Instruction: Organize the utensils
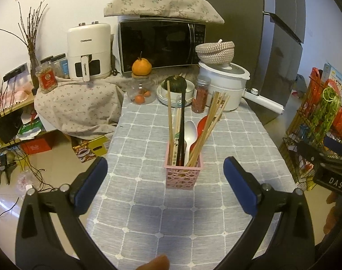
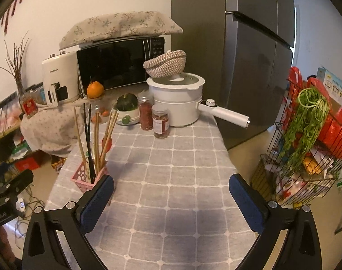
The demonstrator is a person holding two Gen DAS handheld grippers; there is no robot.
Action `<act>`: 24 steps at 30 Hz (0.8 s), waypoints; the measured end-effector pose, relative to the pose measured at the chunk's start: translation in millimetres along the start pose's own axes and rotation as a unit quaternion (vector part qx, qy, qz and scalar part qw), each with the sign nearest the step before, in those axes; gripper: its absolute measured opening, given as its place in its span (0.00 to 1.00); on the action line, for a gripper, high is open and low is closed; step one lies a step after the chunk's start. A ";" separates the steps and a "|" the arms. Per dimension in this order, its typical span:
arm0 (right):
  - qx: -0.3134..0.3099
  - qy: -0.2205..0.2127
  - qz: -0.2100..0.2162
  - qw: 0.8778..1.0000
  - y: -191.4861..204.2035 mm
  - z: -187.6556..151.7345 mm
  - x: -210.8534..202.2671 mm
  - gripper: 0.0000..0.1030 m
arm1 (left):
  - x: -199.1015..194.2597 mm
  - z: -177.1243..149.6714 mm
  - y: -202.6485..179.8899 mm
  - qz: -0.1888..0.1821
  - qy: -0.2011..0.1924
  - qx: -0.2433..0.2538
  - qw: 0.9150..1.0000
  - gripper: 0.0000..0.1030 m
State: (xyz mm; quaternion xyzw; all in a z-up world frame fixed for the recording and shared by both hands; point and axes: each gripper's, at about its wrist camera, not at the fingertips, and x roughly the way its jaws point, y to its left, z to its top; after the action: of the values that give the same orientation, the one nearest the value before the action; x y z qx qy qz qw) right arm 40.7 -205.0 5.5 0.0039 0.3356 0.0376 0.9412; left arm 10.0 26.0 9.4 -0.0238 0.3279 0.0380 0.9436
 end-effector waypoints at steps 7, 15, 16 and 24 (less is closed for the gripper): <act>-0.009 0.014 0.005 1.000 6.9 -2.6 6.4 1.00 | -2.8 -3.3 -3.8 -0.005 0.001 0.005 1.000 0.99; -0.008 0.021 0.006 1.000 8.2 -5.3 10.6 1.00 | -5.3 -3.4 -3.8 -0.009 -0.003 0.004 1.000 0.99; -0.007 0.023 0.007 1.000 8.0 -5.4 11.1 1.00 | -5.5 -3.4 -3.8 -0.009 -0.003 0.004 1.000 0.99; -0.003 0.024 0.010 1.000 6.8 -5.3 12.2 1.00 | -6.0 -4.3 -7.1 -0.009 -0.004 0.009 1.000 0.99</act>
State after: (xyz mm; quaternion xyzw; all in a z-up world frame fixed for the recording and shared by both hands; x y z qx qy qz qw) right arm 46.3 -197.4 -6.1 0.0033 0.3584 0.0479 0.9323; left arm 3.3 18.4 9.9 -0.0181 0.3247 0.0264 0.9453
